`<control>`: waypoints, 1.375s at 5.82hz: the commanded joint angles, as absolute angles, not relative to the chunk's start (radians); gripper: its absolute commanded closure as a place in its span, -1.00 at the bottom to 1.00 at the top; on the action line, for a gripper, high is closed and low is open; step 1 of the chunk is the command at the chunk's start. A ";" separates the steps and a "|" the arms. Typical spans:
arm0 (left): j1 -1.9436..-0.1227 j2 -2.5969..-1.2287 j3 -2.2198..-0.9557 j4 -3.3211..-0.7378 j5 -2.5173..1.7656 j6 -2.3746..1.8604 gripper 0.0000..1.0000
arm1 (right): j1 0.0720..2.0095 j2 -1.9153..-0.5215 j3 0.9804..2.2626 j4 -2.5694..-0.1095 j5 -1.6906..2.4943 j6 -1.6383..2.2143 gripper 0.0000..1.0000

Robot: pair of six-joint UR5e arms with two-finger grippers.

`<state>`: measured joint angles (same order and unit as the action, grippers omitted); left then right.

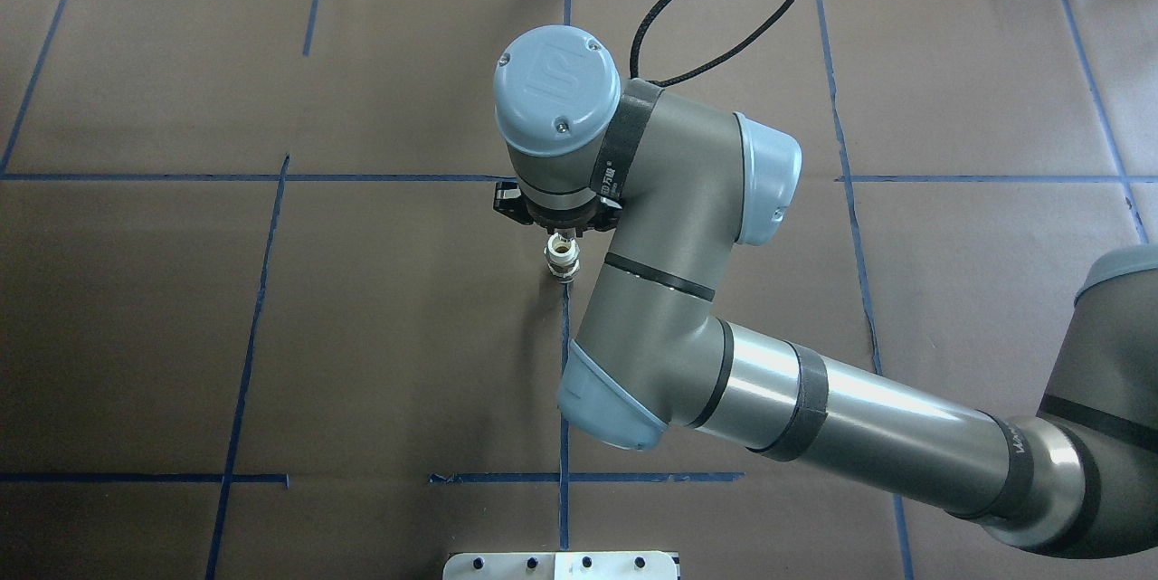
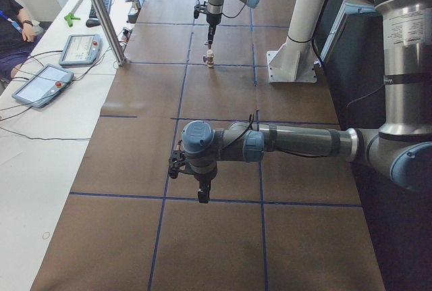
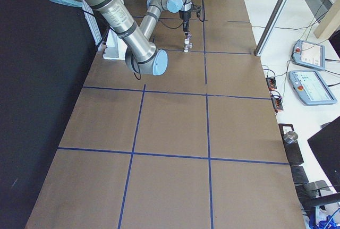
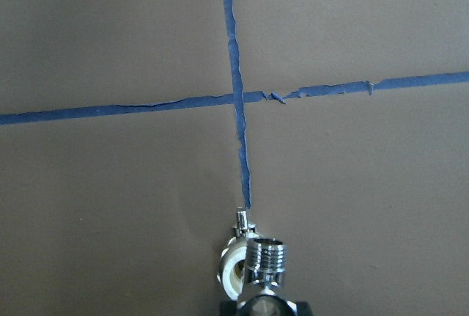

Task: Assemble PPR valve and pipe with both arms
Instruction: 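Lower the fitting with the right gripper onto the valve's top opening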

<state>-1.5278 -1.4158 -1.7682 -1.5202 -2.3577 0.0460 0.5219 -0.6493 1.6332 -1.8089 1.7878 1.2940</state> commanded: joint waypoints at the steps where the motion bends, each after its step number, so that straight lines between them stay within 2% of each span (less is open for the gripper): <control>1: -1.528 -1.416 -1.769 -1.520 -2.358 0.046 -1.00 | 0.522 -0.634 1.605 -1.807 1.781 1.289 1.00; 8: -1.528 -1.416 -1.766 -1.520 -2.358 0.046 -1.00 | 0.505 -0.638 1.600 -1.805 1.779 1.289 1.00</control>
<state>-1.5278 -1.4159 -1.7657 -1.5202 -2.3577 0.0460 0.5074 -0.6370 1.6005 -1.8055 1.7795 1.2890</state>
